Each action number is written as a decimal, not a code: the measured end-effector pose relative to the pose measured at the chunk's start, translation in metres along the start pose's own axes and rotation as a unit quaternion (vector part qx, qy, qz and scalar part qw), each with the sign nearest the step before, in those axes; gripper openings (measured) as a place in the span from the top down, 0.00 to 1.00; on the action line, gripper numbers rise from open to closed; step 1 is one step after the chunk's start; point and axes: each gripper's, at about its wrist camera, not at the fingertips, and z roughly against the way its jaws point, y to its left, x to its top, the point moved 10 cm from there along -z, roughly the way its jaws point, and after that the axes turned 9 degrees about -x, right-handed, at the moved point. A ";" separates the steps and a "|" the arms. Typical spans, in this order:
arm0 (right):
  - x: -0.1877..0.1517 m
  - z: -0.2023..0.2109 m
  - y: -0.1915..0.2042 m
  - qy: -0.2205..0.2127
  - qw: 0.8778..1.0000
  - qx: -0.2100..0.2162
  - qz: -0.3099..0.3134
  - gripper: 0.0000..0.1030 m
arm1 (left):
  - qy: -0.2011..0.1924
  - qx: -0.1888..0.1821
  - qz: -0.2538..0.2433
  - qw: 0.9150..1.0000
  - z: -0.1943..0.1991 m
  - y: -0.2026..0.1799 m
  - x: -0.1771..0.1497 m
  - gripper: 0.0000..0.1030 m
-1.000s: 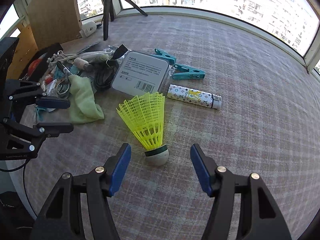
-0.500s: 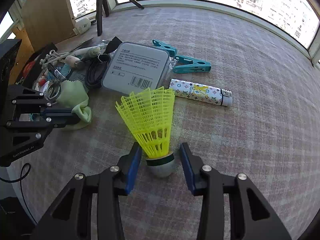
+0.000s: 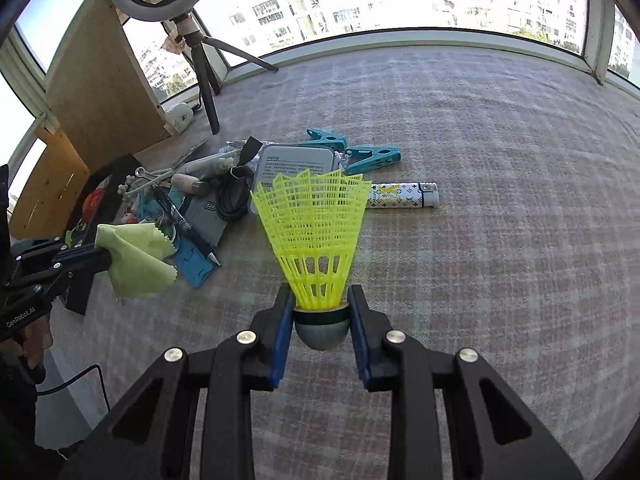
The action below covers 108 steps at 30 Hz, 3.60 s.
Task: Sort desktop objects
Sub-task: 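Carry cloth and shuttlecock into the black tray and release both, then move both grippers back over the pile of items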
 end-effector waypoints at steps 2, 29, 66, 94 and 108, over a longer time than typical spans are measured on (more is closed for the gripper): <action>0.005 0.009 0.009 -0.009 1.000 0.000 0.001 0.74 | -0.018 0.000 0.016 1.000 0.019 0.009 -0.003 0.98; 0.042 0.042 0.377 -0.059 0.987 0.093 0.113 0.74 | -0.153 0.195 0.168 0.954 0.311 0.299 -0.167 0.98; 0.046 -0.014 0.480 -0.036 0.982 0.070 0.170 0.32 | -0.152 0.179 0.163 0.958 0.284 0.391 -0.139 0.47; 0.017 0.022 0.166 -0.034 0.997 -0.035 0.061 0.35 | -0.076 0.080 0.060 0.992 0.133 0.175 -0.073 0.54; 0.027 -0.045 0.153 0.022 0.994 -0.019 0.102 0.59 | 0.008 0.072 -0.014 0.997 0.059 0.172 -0.028 0.65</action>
